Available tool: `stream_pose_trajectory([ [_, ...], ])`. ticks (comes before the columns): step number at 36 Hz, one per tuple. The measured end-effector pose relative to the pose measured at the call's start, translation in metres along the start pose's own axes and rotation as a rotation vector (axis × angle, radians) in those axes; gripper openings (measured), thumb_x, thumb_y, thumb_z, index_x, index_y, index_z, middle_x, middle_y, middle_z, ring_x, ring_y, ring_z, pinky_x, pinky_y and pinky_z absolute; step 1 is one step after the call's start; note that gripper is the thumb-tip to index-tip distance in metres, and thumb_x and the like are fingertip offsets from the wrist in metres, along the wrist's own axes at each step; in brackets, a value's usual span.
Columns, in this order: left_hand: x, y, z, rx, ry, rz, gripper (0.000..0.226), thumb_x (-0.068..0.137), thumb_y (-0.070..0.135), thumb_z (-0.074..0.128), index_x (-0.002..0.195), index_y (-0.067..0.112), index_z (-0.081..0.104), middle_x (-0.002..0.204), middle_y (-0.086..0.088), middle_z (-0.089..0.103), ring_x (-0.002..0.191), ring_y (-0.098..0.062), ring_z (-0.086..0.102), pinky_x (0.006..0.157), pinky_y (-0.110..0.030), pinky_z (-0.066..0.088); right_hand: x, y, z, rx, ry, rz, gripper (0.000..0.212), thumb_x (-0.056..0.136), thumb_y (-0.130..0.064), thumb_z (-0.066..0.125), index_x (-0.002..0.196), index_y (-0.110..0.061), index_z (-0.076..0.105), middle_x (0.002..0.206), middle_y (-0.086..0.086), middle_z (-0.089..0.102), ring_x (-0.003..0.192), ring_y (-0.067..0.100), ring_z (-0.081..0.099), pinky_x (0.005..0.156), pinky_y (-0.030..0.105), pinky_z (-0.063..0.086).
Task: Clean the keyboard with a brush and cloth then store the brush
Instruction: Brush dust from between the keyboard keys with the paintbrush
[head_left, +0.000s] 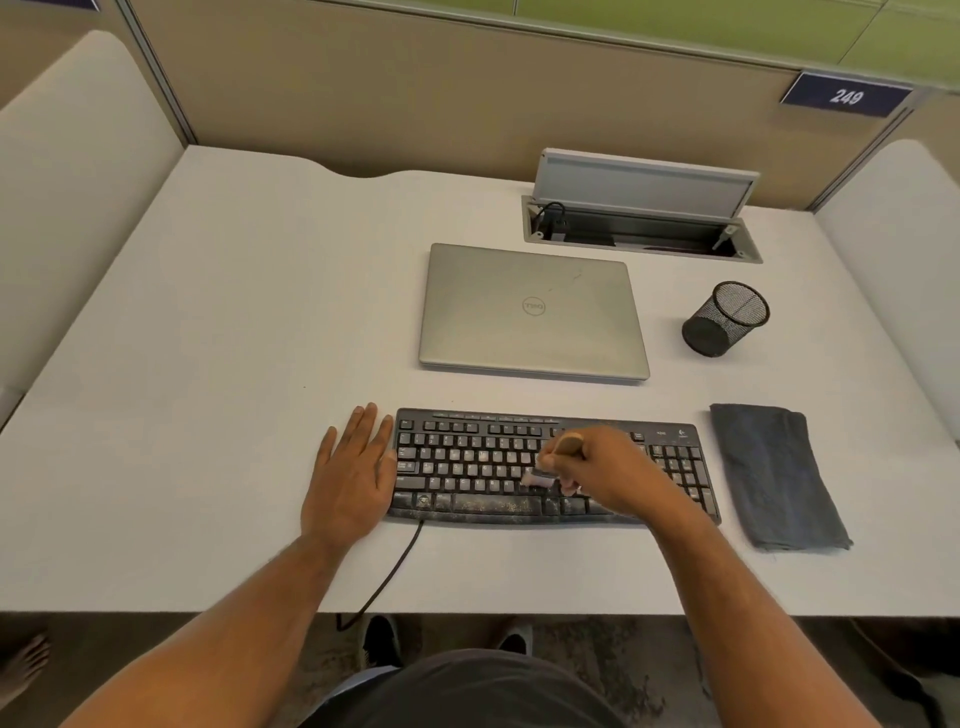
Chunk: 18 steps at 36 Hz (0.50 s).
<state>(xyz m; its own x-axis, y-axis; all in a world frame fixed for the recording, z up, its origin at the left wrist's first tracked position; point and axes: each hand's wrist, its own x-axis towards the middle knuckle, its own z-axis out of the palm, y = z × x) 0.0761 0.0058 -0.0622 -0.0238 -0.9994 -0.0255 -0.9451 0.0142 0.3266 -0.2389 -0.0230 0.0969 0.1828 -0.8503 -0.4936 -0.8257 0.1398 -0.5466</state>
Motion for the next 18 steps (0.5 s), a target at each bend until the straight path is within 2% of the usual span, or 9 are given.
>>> stream_pose_trajectory([
  [3, 0.0, 0.0, 0.0, 0.003, 0.0, 0.003, 0.066, 0.104, 0.046, 0.006, 0.162, 0.022, 0.024, 0.17, 0.003, 0.013, 0.157, -0.01, 0.002, 0.128, -0.041, 0.005, 0.0, 0.009, -0.005, -0.058, 0.001, 0.03, 0.015, 0.102, -0.037, 0.064, 0.096, -0.032, 0.077, 0.084, -0.007, 0.076, 0.082, 0.012, 0.072, 0.078, 0.031, 0.057],
  [6, 0.0, 0.0, 0.0, 0.007, 0.003, 0.004, 0.065, 0.104, 0.046, 0.007, 0.161, 0.021, 0.025, 0.17, 0.003, 0.014, 0.157, -0.011, 0.004, 0.128, -0.043, 0.008, -0.002, 0.019, -0.017, -0.128, 0.007, 0.067, 0.015, 0.103, -0.032, 0.063, 0.1, -0.03, 0.078, 0.085, -0.013, 0.073, 0.083, 0.007, 0.069, 0.085, 0.034, 0.057],
  [11, 0.001, 0.0, -0.001, 0.008, 0.009, 0.005, 0.065, 0.104, 0.044, 0.009, 0.16, 0.02, 0.031, 0.169, 0.001, 0.019, 0.157, -0.013, 0.01, 0.128, -0.044, 0.011, -0.006, 0.033, -0.033, -0.22, 0.037, 0.12, 0.017, 0.102, -0.033, 0.063, 0.094, -0.028, 0.077, 0.076, -0.01, 0.072, 0.08, 0.01, 0.069, 0.081, 0.032, 0.056],
  [13, 0.0, 0.0, -0.001, 0.014, 0.005, 0.006, 0.065, 0.104, 0.044, 0.009, 0.16, 0.02, 0.029, 0.169, 0.001, 0.018, 0.157, -0.013, 0.008, 0.128, -0.044, 0.01, -0.006, 0.032, -0.035, -0.167, 0.054, 0.104, 0.016, 0.101, -0.033, 0.064, 0.092, -0.029, 0.077, 0.077, -0.009, 0.074, 0.079, 0.009, 0.07, 0.08, 0.032, 0.056],
  [16, 0.0, 0.0, 0.0, 0.018, -0.001, 0.005, 0.065, 0.104, 0.044, 0.008, 0.161, 0.021, 0.028, 0.17, 0.001, 0.017, 0.157, -0.013, 0.007, 0.128, -0.043, 0.009, -0.006, 0.025, -0.029, -0.03, 0.029, 0.055, 0.014, 0.101, -0.034, 0.067, 0.093, -0.031, 0.077, 0.073, -0.012, 0.073, 0.068, -0.002, 0.067, 0.07, 0.025, 0.051],
  [18, 0.0, 0.0, 0.0, 0.016, 0.002, 0.006, 0.065, 0.104, 0.044, 0.009, 0.161, 0.021, 0.029, 0.17, 0.001, 0.017, 0.157, -0.013, 0.008, 0.128, -0.044, 0.01, -0.004, 0.023, -0.021, -0.011, 0.01, 0.036, 0.015, 0.101, -0.036, 0.066, 0.094, -0.03, 0.077, 0.072, -0.015, 0.072, 0.066, -0.006, 0.067, 0.069, 0.023, 0.048],
])
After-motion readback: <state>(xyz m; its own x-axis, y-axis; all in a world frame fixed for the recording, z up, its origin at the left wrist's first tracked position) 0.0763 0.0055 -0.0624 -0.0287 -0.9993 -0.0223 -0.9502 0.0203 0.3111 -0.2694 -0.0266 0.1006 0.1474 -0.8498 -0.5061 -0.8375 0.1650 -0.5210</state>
